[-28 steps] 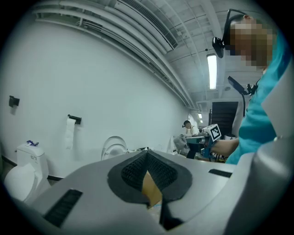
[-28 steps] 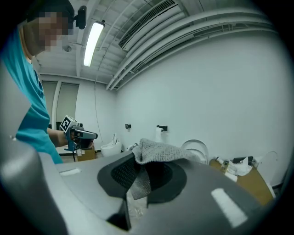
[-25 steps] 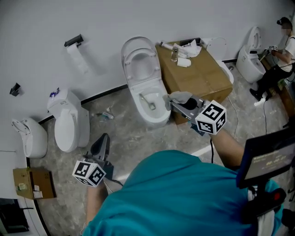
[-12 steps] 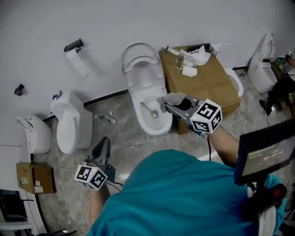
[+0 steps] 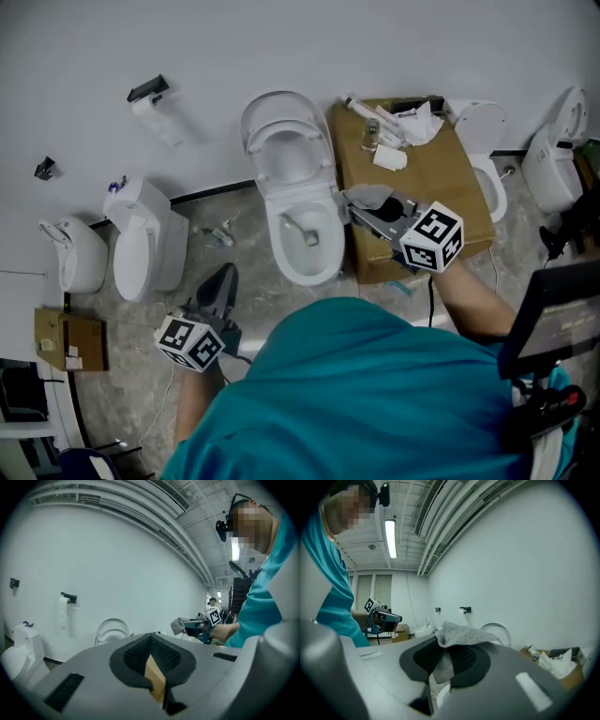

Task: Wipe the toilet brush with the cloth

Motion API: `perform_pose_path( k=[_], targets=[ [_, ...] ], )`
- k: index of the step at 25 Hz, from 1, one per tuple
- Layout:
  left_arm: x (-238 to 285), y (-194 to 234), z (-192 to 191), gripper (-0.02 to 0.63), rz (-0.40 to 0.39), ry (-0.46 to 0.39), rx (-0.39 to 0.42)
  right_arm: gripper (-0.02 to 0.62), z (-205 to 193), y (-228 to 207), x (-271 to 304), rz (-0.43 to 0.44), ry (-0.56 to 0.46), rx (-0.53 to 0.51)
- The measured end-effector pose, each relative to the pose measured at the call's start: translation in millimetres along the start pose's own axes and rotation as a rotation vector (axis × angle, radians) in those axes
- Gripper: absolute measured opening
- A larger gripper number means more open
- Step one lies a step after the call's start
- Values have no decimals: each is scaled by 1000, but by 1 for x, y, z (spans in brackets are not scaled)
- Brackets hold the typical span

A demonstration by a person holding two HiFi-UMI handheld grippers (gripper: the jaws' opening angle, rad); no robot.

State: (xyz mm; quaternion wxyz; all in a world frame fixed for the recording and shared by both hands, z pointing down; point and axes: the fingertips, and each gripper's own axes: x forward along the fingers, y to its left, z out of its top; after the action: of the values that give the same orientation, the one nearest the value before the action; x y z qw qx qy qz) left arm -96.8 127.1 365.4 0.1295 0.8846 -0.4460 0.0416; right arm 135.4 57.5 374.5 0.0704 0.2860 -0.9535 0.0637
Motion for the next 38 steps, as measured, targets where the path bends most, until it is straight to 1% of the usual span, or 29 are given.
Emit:
perform_pose_path(
  k=[3, 6, 9, 12, 16, 19, 23, 26, 29, 32, 35, 38],
  targets=[
    [13, 7, -5, -6, -16, 9, 5, 38, -7, -9, 0, -11, 4, 12],
    [43, 27, -5, -6, -36, 38, 4, 38, -11, -36, 15, -32, 21, 28],
    [61, 50, -8, -6, -72, 56, 3, 38, -11, -49, 36, -58, 34, 32],
    [78, 81, -7, -6, -129, 56, 2, 38, -5, -61, 65, -94, 39, 25],
    [102, 134, 1, -6, -211, 62, 2, 38, 10, -72, 112, -160, 33, 33],
    [116, 171, 15, -6, -271, 77, 26, 38, 27, -79, 146, -205, 28, 31],
    [131, 218, 28, -6, -330, 96, 47, 38, 43, -89, 187, -265, 30, 34],
    [139, 242, 29, -6, -364, 110, 47, 38, 47, -91, 206, -290, 44, 33],
    [149, 254, 26, -6, -394, 125, 36, 38, 47, -96, 216, -312, 62, 42],
    [158, 257, 18, -6, -409, 145, 27, 38, 42, -101, 218, -320, 79, 54],
    [170, 252, 10, -5, -405, 175, 24, 38, 37, -113, 214, -314, 86, 69],
    [184, 243, -2, 5, -386, 225, 42, 38, 32, -132, 209, -287, 83, 81]
  ],
)
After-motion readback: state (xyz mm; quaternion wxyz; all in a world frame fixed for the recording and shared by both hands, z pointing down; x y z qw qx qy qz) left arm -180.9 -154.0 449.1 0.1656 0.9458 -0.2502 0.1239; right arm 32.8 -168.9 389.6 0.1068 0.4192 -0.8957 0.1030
